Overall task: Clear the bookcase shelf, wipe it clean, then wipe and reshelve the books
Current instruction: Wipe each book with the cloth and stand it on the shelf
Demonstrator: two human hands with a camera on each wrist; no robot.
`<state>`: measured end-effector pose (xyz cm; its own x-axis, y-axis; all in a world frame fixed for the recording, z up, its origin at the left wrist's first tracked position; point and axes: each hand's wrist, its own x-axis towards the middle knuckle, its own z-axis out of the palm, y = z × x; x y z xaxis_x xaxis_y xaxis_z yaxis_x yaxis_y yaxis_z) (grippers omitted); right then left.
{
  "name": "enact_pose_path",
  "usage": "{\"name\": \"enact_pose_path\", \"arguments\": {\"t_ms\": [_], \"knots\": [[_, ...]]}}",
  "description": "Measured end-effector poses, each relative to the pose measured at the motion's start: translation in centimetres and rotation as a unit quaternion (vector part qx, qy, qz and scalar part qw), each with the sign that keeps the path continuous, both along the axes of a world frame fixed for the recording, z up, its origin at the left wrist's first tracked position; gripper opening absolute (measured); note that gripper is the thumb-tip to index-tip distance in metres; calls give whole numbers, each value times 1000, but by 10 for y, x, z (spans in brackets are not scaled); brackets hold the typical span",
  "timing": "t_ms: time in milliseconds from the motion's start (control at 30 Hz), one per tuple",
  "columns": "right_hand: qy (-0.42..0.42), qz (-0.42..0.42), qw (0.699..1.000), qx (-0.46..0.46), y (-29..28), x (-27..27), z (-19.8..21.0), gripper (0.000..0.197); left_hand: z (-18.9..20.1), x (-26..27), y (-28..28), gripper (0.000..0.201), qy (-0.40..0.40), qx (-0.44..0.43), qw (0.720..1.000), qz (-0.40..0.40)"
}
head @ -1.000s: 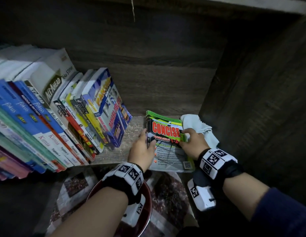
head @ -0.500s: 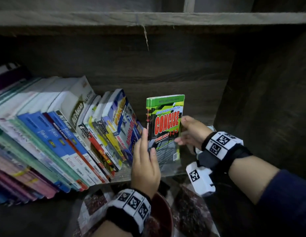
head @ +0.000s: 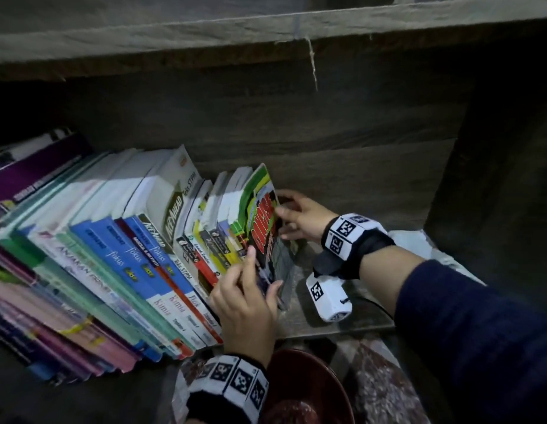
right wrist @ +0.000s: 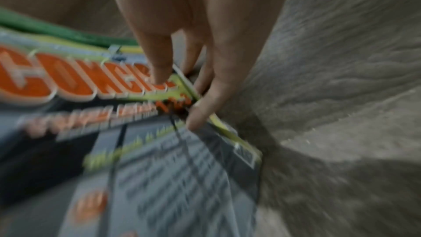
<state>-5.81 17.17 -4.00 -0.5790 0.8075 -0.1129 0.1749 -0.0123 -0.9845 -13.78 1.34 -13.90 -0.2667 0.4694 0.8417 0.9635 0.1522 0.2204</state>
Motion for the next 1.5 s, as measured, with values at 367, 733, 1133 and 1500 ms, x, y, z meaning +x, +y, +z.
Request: {"name": "enact_pose_path", "arguments": {"t_ms": [367,733,1133,1500], "knots": [[-107,-14,993,-50,-33,11,-50,53,34,-12,9,76,75,-11,997,29],[-141,47,989,22,-24,-1,-56,61,37,-19,18,81,118,-61,983,124],[-196,-63,960,190,-94,122,27,49,82,30,-14,77,16,-110,993,-36],[-260,-207,934,130,-307,386,69,19,167,184,-69,31,91,-206,863,-453]]}}
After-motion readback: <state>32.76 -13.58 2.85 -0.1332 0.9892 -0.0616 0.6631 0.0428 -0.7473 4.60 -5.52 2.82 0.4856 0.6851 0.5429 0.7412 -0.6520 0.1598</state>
